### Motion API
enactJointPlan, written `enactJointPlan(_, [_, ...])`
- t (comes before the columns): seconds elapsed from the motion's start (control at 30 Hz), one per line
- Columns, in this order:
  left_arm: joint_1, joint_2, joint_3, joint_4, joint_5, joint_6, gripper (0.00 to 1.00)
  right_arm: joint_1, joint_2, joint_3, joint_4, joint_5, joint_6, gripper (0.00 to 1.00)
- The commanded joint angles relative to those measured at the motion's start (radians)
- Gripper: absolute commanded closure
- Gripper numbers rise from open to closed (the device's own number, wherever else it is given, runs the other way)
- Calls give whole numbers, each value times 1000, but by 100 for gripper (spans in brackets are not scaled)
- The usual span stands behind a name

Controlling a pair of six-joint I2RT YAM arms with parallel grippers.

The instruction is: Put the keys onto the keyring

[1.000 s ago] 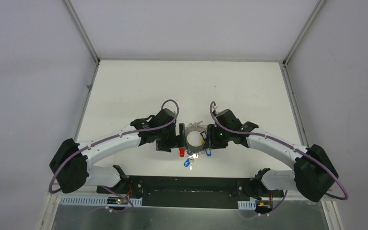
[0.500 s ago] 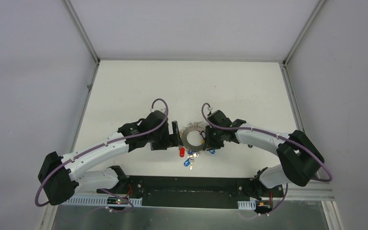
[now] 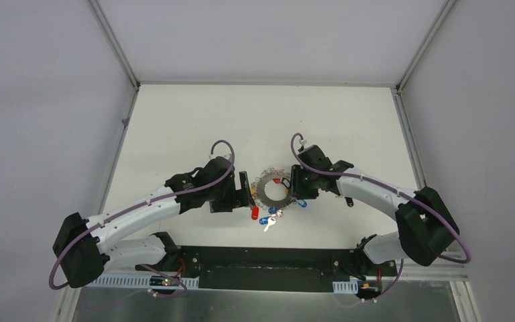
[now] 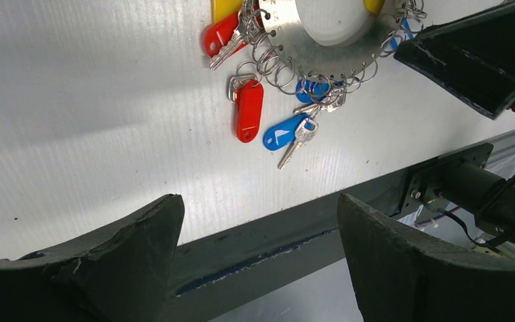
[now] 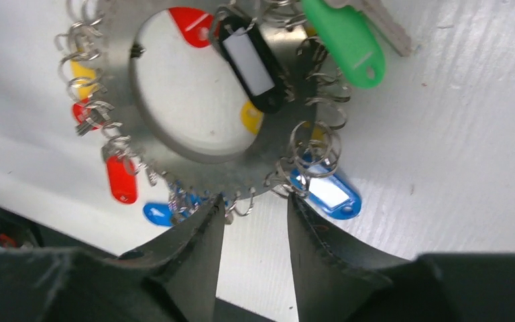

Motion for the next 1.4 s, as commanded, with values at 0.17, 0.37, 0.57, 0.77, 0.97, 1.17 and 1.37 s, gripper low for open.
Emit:
enactJointPlan(0.17, [9, 41, 4, 45, 32, -14, 14, -76, -140, -119, 87, -190, 72, 56])
enactJointPlan(0.37, [9, 53, 1, 75, 53, -10, 16, -136, -112, -169, 142, -259, 82, 56])
enactJointPlan(0.57, [10, 44, -10, 89, 63, -13, 18, -153, -45, -176, 223, -310, 95, 56])
enactJointPlan(0.77, [9, 13, 2, 88, 39, 22, 19, -155, 5, -121, 237, -358, 65, 53])
enactJointPlan(0.97, [17, 14, 43, 28, -37, 92, 19, -154, -16, -42, 142, -330, -4, 46])
enactJointPlan(1.17, [65, 137, 132, -37, -21, 156, 18, -152, -51, 13, 66, -293, -78, 35])
enactJointPlan(1.37, [134, 281, 192, -76, 45, 146, 17, -117, 44, 135, 16, -283, -141, 29])
